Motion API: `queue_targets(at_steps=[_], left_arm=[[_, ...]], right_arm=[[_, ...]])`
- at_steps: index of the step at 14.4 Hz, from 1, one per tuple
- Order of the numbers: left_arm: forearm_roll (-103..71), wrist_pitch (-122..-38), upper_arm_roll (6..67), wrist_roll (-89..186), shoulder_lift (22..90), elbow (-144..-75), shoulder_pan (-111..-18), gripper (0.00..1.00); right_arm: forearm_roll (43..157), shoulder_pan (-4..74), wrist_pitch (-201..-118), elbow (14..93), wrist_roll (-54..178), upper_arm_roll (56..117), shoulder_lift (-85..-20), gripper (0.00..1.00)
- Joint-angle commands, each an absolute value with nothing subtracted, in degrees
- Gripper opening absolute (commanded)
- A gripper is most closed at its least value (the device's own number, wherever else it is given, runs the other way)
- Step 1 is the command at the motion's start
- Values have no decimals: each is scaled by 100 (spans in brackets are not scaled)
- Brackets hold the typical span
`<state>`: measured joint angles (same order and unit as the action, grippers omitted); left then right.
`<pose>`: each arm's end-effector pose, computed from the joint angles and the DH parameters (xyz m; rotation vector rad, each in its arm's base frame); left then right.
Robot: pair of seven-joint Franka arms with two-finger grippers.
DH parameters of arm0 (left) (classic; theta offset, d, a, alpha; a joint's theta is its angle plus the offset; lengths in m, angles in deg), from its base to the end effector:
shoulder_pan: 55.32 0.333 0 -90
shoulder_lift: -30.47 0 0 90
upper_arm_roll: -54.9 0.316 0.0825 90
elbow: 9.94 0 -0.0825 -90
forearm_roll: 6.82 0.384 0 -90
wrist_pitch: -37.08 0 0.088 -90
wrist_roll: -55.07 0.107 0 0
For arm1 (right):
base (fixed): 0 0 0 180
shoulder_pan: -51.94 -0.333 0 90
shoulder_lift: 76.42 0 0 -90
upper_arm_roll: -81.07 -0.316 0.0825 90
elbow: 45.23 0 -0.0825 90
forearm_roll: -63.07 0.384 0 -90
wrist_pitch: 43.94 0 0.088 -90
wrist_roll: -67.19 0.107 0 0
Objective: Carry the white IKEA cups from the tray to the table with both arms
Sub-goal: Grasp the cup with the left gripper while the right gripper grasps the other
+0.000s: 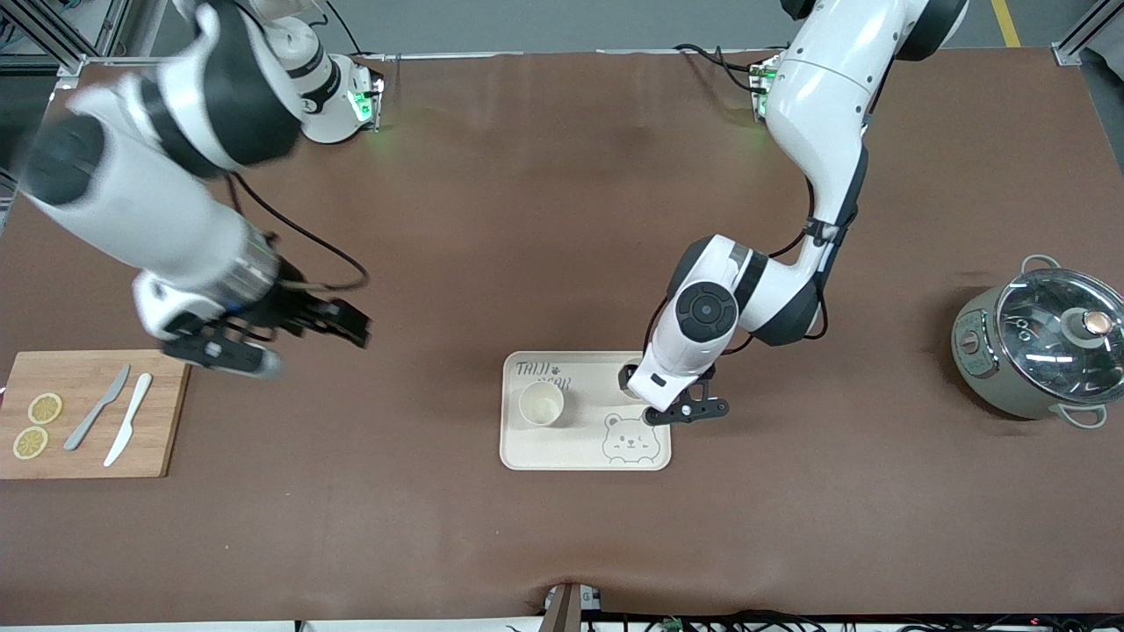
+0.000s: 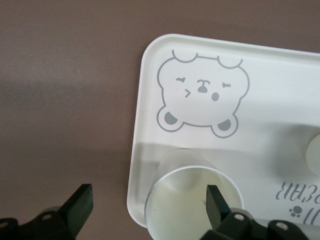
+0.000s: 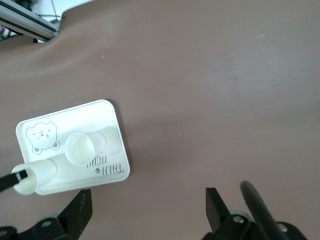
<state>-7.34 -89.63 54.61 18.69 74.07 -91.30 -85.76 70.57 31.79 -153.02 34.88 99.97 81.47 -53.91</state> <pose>0.6285 -0.3731 0.2483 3.1112 0.1641 0.0303 0.6455 0.2426 0.4941 -2.9547 0.3902 -0.0693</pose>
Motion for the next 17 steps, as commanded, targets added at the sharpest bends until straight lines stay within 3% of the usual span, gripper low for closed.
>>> queue_targets(at_steps=[1,8,9,10,17], left_arm=[[-594,-9106,5490,1701,7459,-9107,-8608,100],[-585,-9124,5490,1666,7600,-9107,-8608,100],[-750,-9228,5464,1483,7704,-9072,-8643,24],[-700,-9317,5490,1307,7688,-9098,-8660,0],[-559,-9344,5490,1244,7723,-9089,-8722,0]], right_arm=[[7080,2848,-16063,3202,10470,8221,-4577,100],[6966,2329,-16970,3211,10524,8230,-3776,100],[6975,2294,-17067,3202,10533,8230,-3697,100],[6975,2267,-17172,3202,10542,8230,-3618,100],[6966,2091,-17850,3193,10630,8239,-3108,100]])
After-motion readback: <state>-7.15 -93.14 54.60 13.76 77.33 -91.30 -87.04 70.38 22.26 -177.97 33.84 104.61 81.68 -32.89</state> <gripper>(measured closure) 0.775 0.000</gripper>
